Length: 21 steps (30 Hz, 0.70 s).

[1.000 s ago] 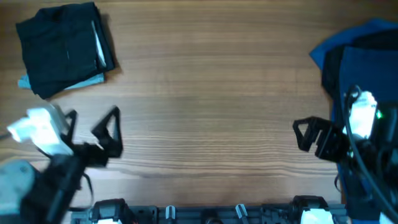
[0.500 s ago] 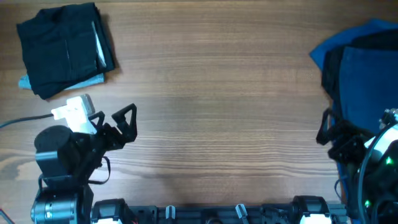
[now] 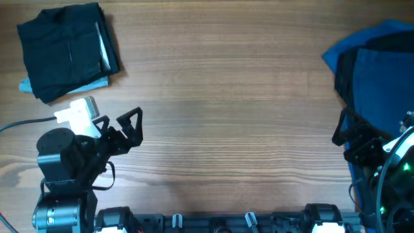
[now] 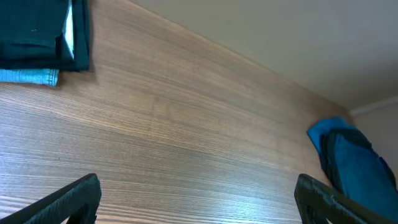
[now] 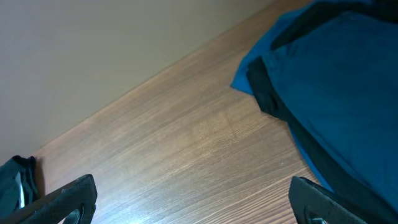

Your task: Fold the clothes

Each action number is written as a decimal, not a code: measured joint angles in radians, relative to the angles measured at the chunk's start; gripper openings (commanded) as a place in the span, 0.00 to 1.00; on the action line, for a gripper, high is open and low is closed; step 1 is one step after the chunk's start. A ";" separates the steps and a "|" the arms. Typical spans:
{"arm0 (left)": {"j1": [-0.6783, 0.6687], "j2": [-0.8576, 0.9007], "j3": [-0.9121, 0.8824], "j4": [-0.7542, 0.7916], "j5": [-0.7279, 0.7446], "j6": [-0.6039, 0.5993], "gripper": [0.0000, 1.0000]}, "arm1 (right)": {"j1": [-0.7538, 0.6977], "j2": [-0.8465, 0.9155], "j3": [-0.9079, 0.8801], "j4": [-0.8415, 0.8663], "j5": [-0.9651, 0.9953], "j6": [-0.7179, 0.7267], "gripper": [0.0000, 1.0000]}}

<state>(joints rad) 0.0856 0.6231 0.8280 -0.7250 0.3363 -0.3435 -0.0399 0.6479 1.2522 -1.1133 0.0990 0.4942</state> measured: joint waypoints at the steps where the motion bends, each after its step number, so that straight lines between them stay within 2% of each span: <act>1: 0.000 0.000 0.000 0.000 0.000 0.000 1.00 | 0.000 0.000 0.000 0.000 0.000 0.000 1.00; 10: 0.000 0.000 0.000 0.000 0.000 0.000 1.00 | 0.000 0.000 -0.004 -0.039 0.000 -0.001 1.00; 12: 0.000 0.000 0.000 0.000 0.000 0.000 1.00 | 0.000 -0.024 -0.066 -0.002 0.000 -0.017 1.00; 14: 0.000 0.000 -0.001 0.000 0.000 0.000 1.00 | 0.000 -0.098 -0.227 0.093 -0.006 -0.063 1.00; 17: 0.000 0.001 -0.001 0.000 0.000 0.000 1.00 | 0.000 -0.275 -0.532 0.433 -0.082 -0.134 1.00; 21: 0.000 0.002 -0.002 0.000 0.000 0.000 1.00 | 0.000 -0.441 -0.848 0.737 -0.177 -0.172 1.00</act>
<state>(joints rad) 0.0856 0.6247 0.8261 -0.7246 0.3359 -0.3439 -0.0399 0.2066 0.4046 -0.3759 -0.0780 0.3225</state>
